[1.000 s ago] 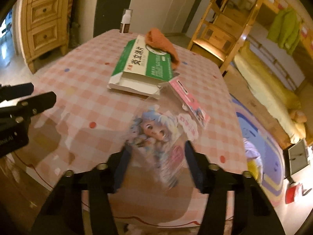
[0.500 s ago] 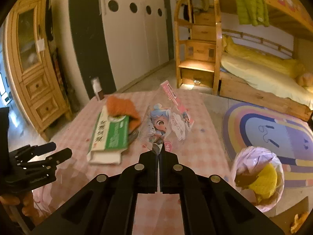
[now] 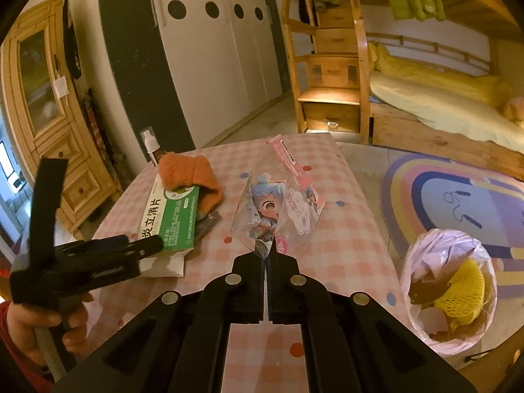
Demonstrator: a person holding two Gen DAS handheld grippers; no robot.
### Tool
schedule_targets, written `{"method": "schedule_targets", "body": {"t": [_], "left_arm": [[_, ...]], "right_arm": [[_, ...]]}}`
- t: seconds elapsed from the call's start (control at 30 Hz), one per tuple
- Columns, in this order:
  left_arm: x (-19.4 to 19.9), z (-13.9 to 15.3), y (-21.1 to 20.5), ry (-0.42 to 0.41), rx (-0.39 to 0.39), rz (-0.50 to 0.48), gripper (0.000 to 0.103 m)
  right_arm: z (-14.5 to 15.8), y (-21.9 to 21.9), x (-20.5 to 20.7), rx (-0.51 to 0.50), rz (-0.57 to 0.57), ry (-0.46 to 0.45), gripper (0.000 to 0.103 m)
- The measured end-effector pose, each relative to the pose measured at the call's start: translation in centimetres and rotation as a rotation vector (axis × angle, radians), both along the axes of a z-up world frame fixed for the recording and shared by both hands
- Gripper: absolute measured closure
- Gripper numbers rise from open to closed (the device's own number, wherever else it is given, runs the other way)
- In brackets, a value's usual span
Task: Collect trash
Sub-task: 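Grasp the green medicine box with the left tool while the right tool holds the bag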
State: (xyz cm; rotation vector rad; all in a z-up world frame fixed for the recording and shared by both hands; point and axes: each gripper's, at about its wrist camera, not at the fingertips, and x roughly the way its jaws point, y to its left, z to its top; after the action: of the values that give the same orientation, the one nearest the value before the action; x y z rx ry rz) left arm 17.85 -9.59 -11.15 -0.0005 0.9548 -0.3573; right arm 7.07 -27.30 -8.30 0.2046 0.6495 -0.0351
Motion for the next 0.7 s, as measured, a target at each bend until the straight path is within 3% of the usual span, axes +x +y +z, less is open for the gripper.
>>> {"method": "schedule_targets", "body": {"t": [0.2,0.3,0.6,0.7], "left_arm": [[1.4,-0.8,0.6,0.047,-0.101,-0.011,0.032],[1.6,-0.8,0.5,0.040,-0.104,-0.017,0.033],[0.7,0.1,0.7,0.012,-0.121,-0.017,0.072],[-0.1,1.3,1.2,-0.017,-0.147,-0.011,0.077]], "right_arm": [[0.0,-0.1,0.1,0.008,0.003,0.005,0.102],[-0.1,0.0,0.1,0.008,0.010,0.009,0.102],[-0.3,-0.1,0.4,0.028,0.021,0.023,0.102],[-0.1,-0.2,0.1,0.034,0.027,0.017,0.102]]}}
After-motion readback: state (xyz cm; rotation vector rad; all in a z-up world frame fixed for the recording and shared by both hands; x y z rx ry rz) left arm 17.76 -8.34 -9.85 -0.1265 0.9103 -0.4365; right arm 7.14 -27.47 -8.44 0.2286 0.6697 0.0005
